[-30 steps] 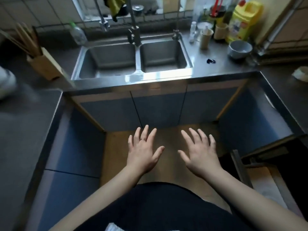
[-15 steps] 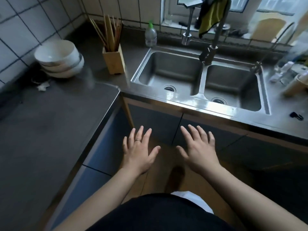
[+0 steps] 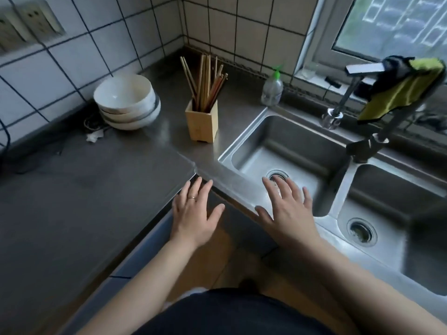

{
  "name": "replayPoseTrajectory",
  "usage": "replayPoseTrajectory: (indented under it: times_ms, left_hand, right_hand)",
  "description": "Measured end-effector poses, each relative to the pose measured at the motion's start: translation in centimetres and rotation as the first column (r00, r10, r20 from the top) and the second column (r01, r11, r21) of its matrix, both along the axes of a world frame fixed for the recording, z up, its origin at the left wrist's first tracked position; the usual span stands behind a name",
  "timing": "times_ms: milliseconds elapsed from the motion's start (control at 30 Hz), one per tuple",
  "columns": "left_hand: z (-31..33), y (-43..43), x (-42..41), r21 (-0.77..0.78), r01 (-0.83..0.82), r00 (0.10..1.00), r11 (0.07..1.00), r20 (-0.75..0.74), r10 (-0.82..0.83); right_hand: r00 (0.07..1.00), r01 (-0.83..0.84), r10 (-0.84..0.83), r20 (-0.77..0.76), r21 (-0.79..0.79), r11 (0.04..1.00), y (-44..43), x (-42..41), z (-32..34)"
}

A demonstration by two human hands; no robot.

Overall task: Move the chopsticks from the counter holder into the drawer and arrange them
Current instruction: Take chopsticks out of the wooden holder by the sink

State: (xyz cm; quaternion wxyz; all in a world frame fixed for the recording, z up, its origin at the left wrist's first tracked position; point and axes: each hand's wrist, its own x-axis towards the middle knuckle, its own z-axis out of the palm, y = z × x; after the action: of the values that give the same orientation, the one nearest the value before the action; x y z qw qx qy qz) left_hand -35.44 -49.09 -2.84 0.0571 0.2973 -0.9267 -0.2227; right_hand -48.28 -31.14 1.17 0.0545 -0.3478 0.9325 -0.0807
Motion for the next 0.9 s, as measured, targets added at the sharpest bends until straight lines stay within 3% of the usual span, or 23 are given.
replayPoseTrajectory:
  times_ms: [233,500,667,800,900]
  left_hand:
    - [1.1,-5.4,-4.9,0.068,-0.089,0.983,0.994,-0.152,0.098]
    - [1.9,-15.0,-12.2,0.199,-0.096,0.959,0.975,-0.245,0.145]
    - [2.7,-21.2,-16.9,0.403,-0.087,0.911,0.911,-0.338,0.236]
    - [2.9,-25.2,-20.1,0.536,-0.116,0.886,0.836,-0.325,0.331]
    - [3.1,-27.7,-22.5,0.582,-0.103,0.910,0.807,-0.273,0.312]
  right_hand:
    - [0.998,-0.068,0.068,-0.001,-0.058,0.996,-6.0,-5.9,1.2]
    - [0.996,-0.023,0.041,0.077,-0.228,0.973,-15.4,-10.1,2.1]
    - [0.949,0.111,0.023,0.314,-0.402,0.909,-21.8,-12.0,2.5]
    - [0.794,0.403,-0.042,0.607,-0.472,0.784,-25.8,-13.4,2.3]
    - [0.691,0.556,-0.016,0.722,-0.518,0.650,-28.4,-14.7,1.9]
